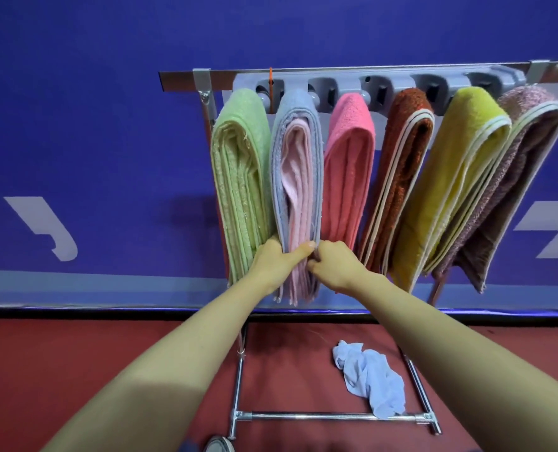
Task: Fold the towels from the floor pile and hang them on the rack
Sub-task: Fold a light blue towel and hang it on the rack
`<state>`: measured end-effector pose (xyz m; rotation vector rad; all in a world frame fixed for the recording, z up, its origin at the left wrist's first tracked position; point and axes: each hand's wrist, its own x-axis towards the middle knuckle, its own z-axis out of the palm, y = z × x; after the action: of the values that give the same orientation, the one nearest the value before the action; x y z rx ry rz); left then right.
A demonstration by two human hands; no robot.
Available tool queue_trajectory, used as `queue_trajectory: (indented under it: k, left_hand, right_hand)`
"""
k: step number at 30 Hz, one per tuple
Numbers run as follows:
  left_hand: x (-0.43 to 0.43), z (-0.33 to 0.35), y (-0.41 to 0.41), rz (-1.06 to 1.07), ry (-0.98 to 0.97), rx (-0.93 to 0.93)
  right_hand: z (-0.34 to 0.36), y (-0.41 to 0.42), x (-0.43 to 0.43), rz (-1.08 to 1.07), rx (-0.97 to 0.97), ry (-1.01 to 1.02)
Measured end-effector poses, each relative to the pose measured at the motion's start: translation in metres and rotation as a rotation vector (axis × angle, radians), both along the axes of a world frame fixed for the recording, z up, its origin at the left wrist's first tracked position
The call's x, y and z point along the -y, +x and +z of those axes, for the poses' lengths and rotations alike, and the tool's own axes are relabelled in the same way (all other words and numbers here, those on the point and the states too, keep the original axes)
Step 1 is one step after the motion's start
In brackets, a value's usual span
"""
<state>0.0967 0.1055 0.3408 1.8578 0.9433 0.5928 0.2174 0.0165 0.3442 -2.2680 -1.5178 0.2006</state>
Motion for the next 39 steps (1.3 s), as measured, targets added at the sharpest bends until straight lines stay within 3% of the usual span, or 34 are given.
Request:
queue_trajectory:
  k: [5,14,21,27,30,33,39]
  left_hand:
    - [0.001,-0.015,0.009,0.107,0.035,0.085]
    - [0.005,-0.027,0.008,0.232,0.159,-0.042]
    - [0.005,-0.021,-0.024,0.331,0.209,-0.066]
    - [0.010,-0.026,-0.031,0.226,0.176,-0.023]
    - [0.014,-0.042,-0.022,0.185,0.094,-0.028]
    - [0.009,-0.073,-0.017,0.131,0.047,-0.130]
    - [0.024,-0.214,-0.007,-0.201,-0.061,-0.471]
  right_hand:
    - [-0.014,-0.002,0.005,-0.038,-0.090,0.082]
    - [-0.019,0.000,0.010,-0.131,-0.367,0.198]
    - [-0.028,-0.004,0.005,-0.225,-0.071,0.163]
    - [-0.043,-0.040,-0.007,-0.039,-0.174,0.046]
    - [-0.055,-0.048,-0.014,-0.059,-0.294,-0.006]
    - [-0.075,-0.036,-0.008,-0.044,-0.356,-0.049]
    - [-0.195,-0.006,0.039,-0.003,-0.374,-0.441]
